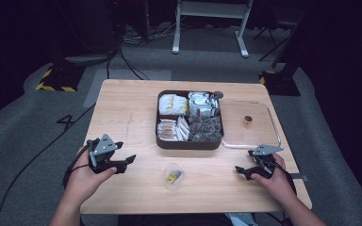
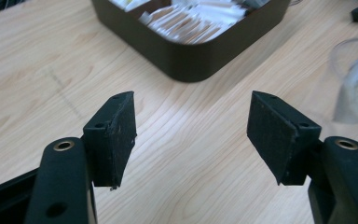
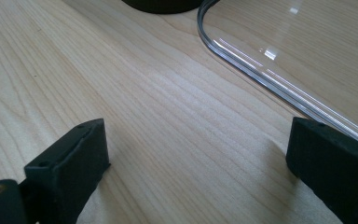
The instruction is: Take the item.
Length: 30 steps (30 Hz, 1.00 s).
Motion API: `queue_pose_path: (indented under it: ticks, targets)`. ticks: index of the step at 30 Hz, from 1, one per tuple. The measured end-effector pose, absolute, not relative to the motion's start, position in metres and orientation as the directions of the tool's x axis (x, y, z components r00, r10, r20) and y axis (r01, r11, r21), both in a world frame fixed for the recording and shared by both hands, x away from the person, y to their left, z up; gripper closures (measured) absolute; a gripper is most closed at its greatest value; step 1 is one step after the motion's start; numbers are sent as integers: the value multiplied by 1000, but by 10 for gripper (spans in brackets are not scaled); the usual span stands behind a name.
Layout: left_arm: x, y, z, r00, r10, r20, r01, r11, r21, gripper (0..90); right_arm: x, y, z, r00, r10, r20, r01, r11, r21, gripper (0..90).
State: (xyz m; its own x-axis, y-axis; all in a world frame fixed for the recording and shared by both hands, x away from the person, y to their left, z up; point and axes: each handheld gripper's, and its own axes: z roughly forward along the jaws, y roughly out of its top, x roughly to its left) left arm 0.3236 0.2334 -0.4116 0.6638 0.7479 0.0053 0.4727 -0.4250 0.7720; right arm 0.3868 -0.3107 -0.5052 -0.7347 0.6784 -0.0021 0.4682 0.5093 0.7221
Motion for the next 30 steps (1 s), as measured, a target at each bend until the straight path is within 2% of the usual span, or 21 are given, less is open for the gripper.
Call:
queue_pose_path:
  ticks: [15, 23, 30]
  targets:
    - [333, 258, -459, 620, 784, 32, 570, -477, 669, 295, 387, -311, -505, -735, 678, -2, 468, 509, 722, 56]
    - [328, 265, -479, 591, 806, -5, 601, -437, 670, 295, 387, -311, -505, -735, 678, -2, 468, 509, 722, 56]
    - [332, 269, -496, 600, 798, 45, 588, -479, 652, 279, 387, -311, -505, -735, 678, -2, 468, 509, 722, 56]
